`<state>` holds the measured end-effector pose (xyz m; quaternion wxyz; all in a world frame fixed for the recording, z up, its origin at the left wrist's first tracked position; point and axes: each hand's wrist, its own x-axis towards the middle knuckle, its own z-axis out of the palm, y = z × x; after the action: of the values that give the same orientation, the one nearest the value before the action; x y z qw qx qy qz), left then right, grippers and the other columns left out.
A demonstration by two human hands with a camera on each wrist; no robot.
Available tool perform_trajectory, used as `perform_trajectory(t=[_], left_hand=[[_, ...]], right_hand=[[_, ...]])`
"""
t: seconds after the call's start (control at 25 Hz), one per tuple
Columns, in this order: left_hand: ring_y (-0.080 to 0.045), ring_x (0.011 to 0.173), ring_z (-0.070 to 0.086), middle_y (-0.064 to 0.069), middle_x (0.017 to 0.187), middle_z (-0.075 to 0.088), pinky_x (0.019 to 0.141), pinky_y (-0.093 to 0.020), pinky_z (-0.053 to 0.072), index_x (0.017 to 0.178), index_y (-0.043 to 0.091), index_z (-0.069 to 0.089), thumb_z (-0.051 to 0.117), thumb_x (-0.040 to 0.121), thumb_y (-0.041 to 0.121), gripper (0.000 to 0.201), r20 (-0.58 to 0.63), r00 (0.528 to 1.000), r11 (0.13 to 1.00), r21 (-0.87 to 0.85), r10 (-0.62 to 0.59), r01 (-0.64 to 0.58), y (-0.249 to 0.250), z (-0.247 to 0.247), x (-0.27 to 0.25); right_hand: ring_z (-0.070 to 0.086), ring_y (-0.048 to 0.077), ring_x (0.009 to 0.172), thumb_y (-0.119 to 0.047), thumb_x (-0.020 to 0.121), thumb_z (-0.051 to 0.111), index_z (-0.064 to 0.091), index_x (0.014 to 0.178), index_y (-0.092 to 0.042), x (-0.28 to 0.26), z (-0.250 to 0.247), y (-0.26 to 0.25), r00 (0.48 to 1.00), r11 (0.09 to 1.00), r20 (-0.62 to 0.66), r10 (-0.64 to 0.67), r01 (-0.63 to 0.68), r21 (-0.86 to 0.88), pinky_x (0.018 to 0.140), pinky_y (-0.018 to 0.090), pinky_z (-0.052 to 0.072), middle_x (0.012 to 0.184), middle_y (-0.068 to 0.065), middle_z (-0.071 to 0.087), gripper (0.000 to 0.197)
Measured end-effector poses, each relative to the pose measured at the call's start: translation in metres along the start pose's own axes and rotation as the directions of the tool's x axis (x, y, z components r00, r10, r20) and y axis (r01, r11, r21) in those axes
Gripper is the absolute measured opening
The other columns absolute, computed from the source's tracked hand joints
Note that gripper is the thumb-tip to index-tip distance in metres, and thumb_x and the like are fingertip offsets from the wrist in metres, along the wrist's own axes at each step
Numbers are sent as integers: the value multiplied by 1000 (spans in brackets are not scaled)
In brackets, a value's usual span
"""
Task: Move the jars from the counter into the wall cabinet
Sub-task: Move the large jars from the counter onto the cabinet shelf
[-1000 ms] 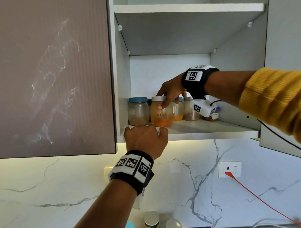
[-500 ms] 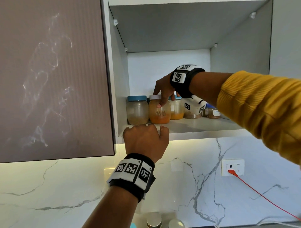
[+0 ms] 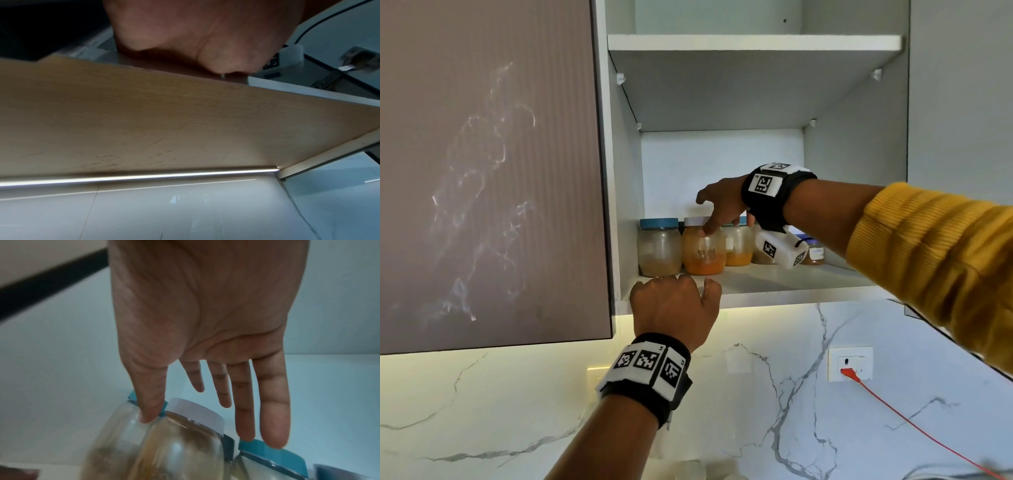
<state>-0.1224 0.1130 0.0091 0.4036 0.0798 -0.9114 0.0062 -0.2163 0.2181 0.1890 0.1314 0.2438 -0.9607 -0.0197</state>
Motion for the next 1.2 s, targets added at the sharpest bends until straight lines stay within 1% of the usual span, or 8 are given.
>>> perform_trajectory(t=[0.16,0.24,0.36,0.48,0.6,0.72,0.88,1.2], left_hand=[[-21,62,58,3,61,56,75,-33,52,65,20,54,23,98,58,59,63,998,998,-52,-17,20,-3,-3,2],[-19,72,63,5,75,67,78,-32,51,82,22,67,31,101,57,53,86,996,966,-257,9,13,-2,-9,2],[-10,94,63,16,105,71,86,-29,49,110,32,71,50,100,54,32,17,997,761,-647,77,-47,3,-32,-8],[2,98,61,27,104,65,86,-18,45,105,40,66,56,95,53,19,-189,977,647,-734,100,-208,-4,-49,-40],[19,99,55,37,105,61,87,-9,41,113,43,67,55,92,56,28,-143,980,645,-738,137,-198,-23,-36,-78],[20,103,55,43,101,60,84,-10,43,109,43,68,50,91,60,30,-4,981,709,-690,193,-142,-46,-7,-115],[11,99,62,30,101,70,83,-17,51,108,40,70,53,93,55,27,181,965,740,-673,191,-20,-77,41,-174],[3,83,68,19,90,72,79,-34,61,106,40,70,64,94,43,14,577,809,807,-528,111,266,-135,133,-280]], right_hand=[[64,24,114,-62,90,68,42,153,-32,-50,-4,-2,961,983,-234,-149,120,-136,82,32,51,145,0,59,74],[64,20,117,-66,89,64,50,146,-38,-79,3,-4,928,979,-316,-198,173,-104,90,35,48,137,-8,64,65],[66,12,108,-65,91,60,57,135,-44,-122,22,-9,890,973,-402,-215,228,-14,89,34,52,127,-17,68,49],[68,8,101,-65,92,57,66,121,-43,-166,52,-16,810,953,-561,-170,279,115,84,38,58,112,-21,72,37],[71,4,96,-63,91,60,69,120,-39,-200,96,-20,764,924,-637,-105,311,220,74,37,61,108,-21,74,39],[70,3,94,-63,91,61,70,117,-38,-219,149,-24,796,907,-604,-49,288,307,70,35,60,105,-22,73,37],[69,3,93,-64,92,59,70,115,-39,-231,232,-35,874,886,-486,-4,228,403,71,31,59,101,-20,73,36],[69,7,90,-50,92,66,70,117,-35,-218,391,-73,999,881,-19,-28,34,471,69,22,45,103,-12,75,30]])
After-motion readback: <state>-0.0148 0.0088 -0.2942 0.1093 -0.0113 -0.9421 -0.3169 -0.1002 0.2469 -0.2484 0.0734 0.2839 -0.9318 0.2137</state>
